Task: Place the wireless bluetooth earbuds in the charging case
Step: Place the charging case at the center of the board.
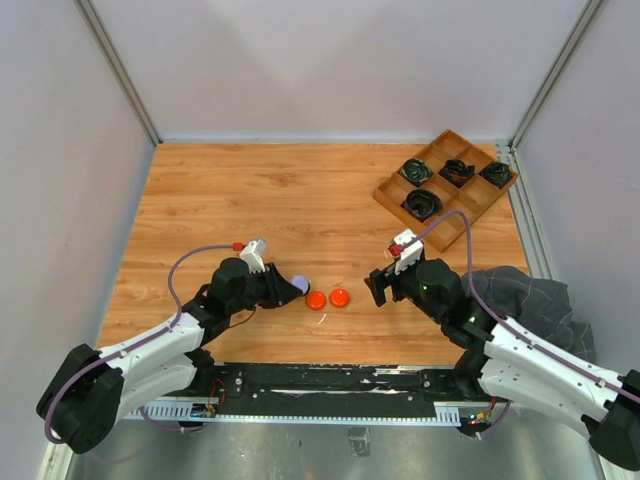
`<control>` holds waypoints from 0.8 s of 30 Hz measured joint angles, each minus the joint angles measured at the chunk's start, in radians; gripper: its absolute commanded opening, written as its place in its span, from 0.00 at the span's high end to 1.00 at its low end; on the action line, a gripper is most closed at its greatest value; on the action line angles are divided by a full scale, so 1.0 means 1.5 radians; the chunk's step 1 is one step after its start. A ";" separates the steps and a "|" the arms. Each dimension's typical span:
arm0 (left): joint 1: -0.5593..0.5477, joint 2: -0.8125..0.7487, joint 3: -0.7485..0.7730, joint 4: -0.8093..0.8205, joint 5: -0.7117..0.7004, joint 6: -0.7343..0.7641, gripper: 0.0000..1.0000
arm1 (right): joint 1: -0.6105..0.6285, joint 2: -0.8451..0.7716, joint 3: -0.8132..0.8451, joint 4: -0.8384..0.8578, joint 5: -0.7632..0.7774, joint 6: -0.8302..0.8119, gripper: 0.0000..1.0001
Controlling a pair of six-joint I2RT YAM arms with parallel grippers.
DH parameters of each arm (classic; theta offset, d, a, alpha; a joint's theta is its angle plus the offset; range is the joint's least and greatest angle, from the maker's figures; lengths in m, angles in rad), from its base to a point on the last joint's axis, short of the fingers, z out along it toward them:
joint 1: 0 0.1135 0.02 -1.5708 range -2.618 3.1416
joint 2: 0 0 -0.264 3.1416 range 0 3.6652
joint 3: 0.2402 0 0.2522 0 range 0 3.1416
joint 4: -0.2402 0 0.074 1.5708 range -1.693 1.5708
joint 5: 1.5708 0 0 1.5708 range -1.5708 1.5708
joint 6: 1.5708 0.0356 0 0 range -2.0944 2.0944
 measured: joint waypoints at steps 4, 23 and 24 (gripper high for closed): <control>0.000 -0.004 0.001 -0.104 -0.003 -0.048 0.89 | 0.000 -0.059 -0.035 0.020 0.045 0.006 0.14; 0.000 0.150 0.082 -0.218 -0.007 -0.084 0.62 | 0.000 -0.160 -0.066 0.040 0.125 0.017 0.13; 0.000 0.164 0.088 -0.215 -0.007 -0.082 0.60 | 0.000 -0.159 -0.066 0.040 0.127 0.017 0.13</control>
